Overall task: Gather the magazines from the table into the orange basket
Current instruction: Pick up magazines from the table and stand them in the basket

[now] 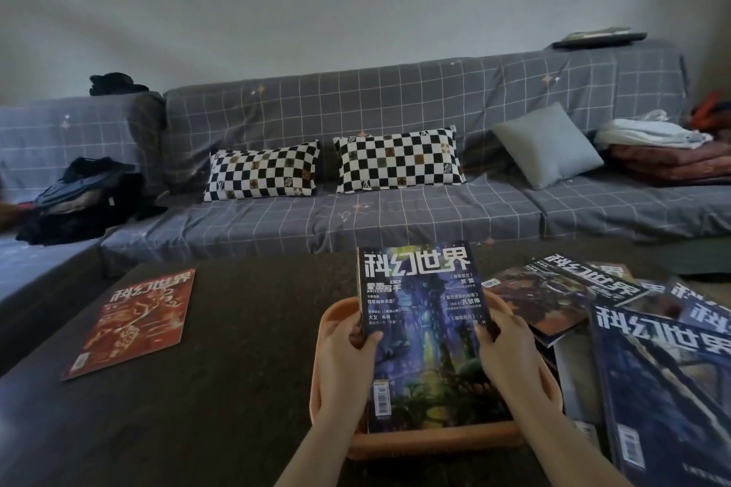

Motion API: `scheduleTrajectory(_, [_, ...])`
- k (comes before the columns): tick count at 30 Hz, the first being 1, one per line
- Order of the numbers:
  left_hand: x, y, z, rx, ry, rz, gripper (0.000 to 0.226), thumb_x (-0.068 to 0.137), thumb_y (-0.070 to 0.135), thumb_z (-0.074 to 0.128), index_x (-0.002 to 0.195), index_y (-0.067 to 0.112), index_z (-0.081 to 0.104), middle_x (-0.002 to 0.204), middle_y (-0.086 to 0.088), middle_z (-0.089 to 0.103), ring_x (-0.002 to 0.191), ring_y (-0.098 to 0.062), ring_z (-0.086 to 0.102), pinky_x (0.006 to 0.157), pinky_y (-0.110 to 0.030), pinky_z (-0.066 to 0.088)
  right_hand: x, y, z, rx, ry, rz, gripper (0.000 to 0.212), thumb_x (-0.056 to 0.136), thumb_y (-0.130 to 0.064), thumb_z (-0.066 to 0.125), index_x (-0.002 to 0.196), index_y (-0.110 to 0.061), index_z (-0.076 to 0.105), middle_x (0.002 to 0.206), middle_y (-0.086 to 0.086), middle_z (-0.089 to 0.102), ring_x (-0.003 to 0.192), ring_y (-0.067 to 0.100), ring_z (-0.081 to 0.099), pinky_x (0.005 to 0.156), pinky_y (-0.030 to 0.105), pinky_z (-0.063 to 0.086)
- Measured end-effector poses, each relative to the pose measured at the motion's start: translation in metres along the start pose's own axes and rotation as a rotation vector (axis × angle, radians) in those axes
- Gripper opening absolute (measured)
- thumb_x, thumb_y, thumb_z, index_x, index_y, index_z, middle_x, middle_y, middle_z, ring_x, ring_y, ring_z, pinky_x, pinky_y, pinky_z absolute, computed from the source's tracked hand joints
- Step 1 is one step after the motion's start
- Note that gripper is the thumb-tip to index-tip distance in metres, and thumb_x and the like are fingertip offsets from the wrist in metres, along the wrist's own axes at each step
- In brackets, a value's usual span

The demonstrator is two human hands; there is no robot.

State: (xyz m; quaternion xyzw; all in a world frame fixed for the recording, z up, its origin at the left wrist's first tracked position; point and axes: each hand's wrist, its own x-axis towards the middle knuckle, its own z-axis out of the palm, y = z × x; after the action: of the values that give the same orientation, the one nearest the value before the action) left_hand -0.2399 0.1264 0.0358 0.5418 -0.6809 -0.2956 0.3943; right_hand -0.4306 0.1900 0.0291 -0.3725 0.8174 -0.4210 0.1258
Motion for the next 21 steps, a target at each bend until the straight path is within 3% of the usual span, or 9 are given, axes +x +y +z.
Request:
scheduleTrajectory(3, [0.001,-0.004,0.002,0.050,0.007,-0.005,0.024,0.090,0.025,0.067,0.113,0.021,0.068,0.107,0.013,0.055,0.076,0.008,0.050,0.062,-0.001,0.041,0.002,0.002,0.003,-0.032,-0.006,0.016,0.045,0.091,-0.018,0.060,0.134,-0.008,0.050,0.134,0.013,0.051,0.110,0.028,0.057,0.087,0.035,0.048])
scheduleTrajectory(5, [0.001,-0.007,0.002,0.071,0.012,-0.018,0.022,0.091,0.027,0.065,0.112,0.022,0.069,0.103,0.015,0.053,0.068,0.013,0.048,0.061,0.004,0.037,0.005,0.006,0.003,-0.009,-0.029,0.025,0.044,0.091,-0.019,0.060,0.133,-0.010,0.051,0.126,0.009,0.059,0.094,0.023,0.064,0.071,0.031,0.052])
scheduleTrajectory(7, [0.001,-0.010,0.003,0.080,0.006,-0.024,0.021,0.092,0.030,0.062,0.111,0.023,0.069,0.101,0.014,0.060,0.067,0.009,0.052,0.056,-0.001,0.039,0.008,0.011,0.004,0.022,-0.056,0.014,0.041,0.091,-0.021,0.058,0.131,-0.014,0.053,0.116,0.001,0.064,0.079,0.016,0.065,0.056,0.024,0.048])
scheduleTrajectory(9, [0.001,-0.009,0.006,0.042,-0.029,-0.059,0.023,0.096,0.030,0.056,0.115,0.021,0.067,0.086,0.010,0.068,0.060,0.002,0.061,0.047,-0.006,0.040,0.010,0.014,0.006,0.050,-0.090,0.014,0.037,0.093,-0.023,0.056,0.130,-0.020,0.055,0.097,-0.007,0.067,0.070,0.008,0.063,0.046,0.017,0.042])
scheduleTrajectory(12, [0.000,-0.008,0.014,0.000,-0.138,-0.109,0.038,0.100,0.028,0.048,0.137,0.017,0.050,0.074,0.007,0.071,0.052,0.001,0.064,0.040,-0.007,0.039,0.013,0.015,0.008,0.060,-0.140,0.002,0.033,0.095,-0.023,0.052,0.127,-0.027,0.056,0.076,-0.012,0.062,0.059,-0.001,0.057,0.039,0.012,0.035])
scheduleTrajectory(14, [0.000,-0.007,0.016,-0.039,-0.177,-0.135,0.045,0.100,0.025,0.047,0.145,0.017,0.041,0.078,0.007,0.072,0.053,-0.001,0.065,0.040,-0.008,0.041,0.016,0.015,0.007,0.072,-0.157,-0.005,0.028,0.095,-0.021,0.052,0.122,-0.026,0.059,0.079,-0.009,0.067,0.059,0.004,0.060,0.041,0.014,0.036])
scheduleTrajectory(17, [-0.001,-0.004,0.015,-0.089,-0.202,-0.138,0.042,0.100,0.022,0.049,0.141,0.022,0.043,0.082,0.008,0.072,0.057,-0.001,0.067,0.041,-0.009,0.042,0.017,0.016,0.005,0.086,-0.170,-0.010,0.024,0.094,-0.020,0.053,0.116,-0.024,0.062,0.093,-0.005,0.070,0.074,0.012,0.065,0.053,0.021,0.043])
scheduleTrajectory(21, [-0.003,0.000,0.014,-0.104,-0.217,-0.137,0.041,0.098,0.028,0.052,0.138,0.023,0.044,0.082,0.008,0.070,0.058,0.002,0.067,0.042,-0.010,0.045,0.017,0.017,0.004,0.026,-0.185,-0.051,0.029,0.094,-0.024,0.053,0.122,-0.026,0.059,0.095,-0.009,0.068,0.071,0.004,0.061,0.052,0.017,0.042])
